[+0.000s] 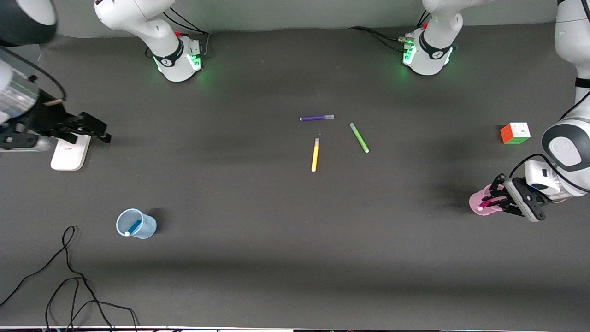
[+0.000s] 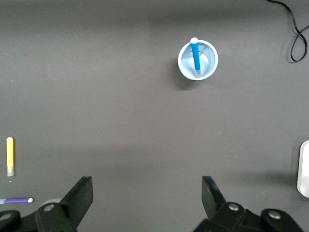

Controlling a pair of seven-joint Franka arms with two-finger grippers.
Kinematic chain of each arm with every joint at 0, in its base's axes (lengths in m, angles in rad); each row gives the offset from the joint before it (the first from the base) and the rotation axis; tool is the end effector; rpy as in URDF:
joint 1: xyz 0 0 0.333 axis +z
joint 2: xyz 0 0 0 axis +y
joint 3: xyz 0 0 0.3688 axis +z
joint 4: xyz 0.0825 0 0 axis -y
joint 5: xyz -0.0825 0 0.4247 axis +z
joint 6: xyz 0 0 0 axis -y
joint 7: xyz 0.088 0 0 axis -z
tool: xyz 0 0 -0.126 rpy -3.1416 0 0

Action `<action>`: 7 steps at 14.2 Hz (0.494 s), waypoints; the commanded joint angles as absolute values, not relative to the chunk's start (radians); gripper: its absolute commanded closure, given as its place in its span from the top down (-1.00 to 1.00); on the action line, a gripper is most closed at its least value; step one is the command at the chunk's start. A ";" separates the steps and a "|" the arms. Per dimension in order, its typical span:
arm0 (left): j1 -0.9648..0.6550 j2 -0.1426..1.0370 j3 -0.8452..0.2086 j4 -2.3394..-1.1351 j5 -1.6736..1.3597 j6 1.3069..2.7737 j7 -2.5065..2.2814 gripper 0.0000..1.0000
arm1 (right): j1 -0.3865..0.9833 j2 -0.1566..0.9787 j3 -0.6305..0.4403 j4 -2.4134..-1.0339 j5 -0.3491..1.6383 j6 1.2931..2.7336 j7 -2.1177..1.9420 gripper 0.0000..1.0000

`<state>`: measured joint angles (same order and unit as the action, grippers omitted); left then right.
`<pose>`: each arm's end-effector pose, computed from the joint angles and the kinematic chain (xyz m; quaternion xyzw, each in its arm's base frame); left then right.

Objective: Place pink and blue markers in matching cups
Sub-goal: 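Raise the right gripper away while the left gripper lowers pink into the cup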

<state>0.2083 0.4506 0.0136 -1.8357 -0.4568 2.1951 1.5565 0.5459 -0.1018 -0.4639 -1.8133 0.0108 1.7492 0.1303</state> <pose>0.6773 0.1292 0.2831 0.8515 -0.4925 0.1078 0.1442 0.5712 0.0370 0.6015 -0.9992 0.0243 -0.0104 0.0293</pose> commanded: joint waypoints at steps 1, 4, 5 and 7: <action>0.216 0.443 0.008 -1.836 -0.477 2.203 1.588 0.05 | 0.635 -0.092 -0.463 -1.830 -0.064 1.788 0.288 1.00; 0.216 0.442 0.008 -1.832 -0.472 2.204 1.588 0.98 | 0.635 -0.095 -0.475 -1.824 -0.043 1.783 0.336 1.00; 0.216 0.443 0.006 -1.832 -0.471 2.204 1.588 0.98 | 0.635 -0.095 -0.479 -1.819 -0.028 1.769 0.336 1.00; 0.212 0.434 0.008 -1.832 -0.468 2.201 1.583 0.99 | 0.637 -0.097 -0.474 -1.816 -0.029 1.730 0.333 1.00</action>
<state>0.2087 0.4500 0.0124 -1.8313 -0.4568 2.2011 1.5622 0.6334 -0.0856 -0.4738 -1.8201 -0.0342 1.7593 0.3130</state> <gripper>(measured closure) 0.013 0.000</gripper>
